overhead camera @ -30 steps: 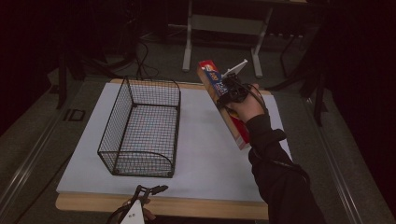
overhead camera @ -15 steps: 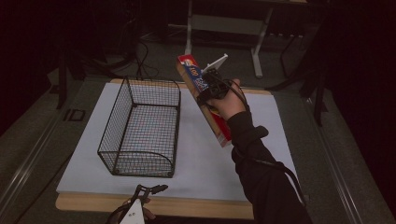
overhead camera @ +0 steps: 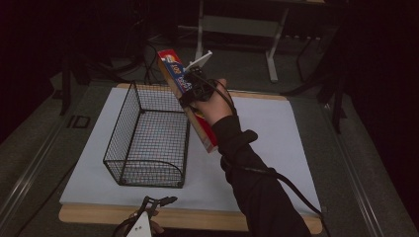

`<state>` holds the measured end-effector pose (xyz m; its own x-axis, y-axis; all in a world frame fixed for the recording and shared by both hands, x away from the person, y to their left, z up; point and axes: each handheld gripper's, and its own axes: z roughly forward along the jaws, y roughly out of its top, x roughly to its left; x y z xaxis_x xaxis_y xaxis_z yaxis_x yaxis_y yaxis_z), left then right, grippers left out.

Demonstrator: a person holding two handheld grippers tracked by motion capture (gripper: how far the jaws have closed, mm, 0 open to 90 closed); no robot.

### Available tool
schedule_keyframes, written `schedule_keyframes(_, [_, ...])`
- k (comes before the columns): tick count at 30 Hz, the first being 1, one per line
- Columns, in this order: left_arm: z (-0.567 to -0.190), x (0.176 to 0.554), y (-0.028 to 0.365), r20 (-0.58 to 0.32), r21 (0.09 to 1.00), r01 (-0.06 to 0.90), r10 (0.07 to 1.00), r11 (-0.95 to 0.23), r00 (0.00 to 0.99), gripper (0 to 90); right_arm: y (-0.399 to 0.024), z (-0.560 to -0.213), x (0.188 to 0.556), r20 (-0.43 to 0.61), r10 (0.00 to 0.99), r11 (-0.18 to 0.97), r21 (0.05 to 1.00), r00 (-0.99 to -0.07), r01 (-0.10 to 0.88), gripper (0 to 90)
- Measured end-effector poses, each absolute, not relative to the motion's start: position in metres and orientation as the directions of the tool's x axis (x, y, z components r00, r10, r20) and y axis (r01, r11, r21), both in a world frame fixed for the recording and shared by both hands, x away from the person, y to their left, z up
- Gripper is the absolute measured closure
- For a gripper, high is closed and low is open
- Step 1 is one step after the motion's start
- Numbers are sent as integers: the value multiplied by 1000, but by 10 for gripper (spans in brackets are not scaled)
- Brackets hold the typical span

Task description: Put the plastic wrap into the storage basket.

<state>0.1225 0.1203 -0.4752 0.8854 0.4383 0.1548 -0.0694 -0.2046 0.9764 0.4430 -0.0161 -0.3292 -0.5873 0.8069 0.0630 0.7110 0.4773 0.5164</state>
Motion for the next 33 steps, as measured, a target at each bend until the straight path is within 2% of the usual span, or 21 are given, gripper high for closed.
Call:
schedule_keyframes(22, [-475, 119, 123, 162, 976, -78, 434, -204, 887, 1, 79, -342, 427, 86, 770, 470, 595, -633, 652, 398])
schedule_keyframes(33, [-475, 119, 123, 165, 973, -78, 420, -215, 892, 1, 91, -368, 419, 120, 778, 432, 609, -617, 665, 398])
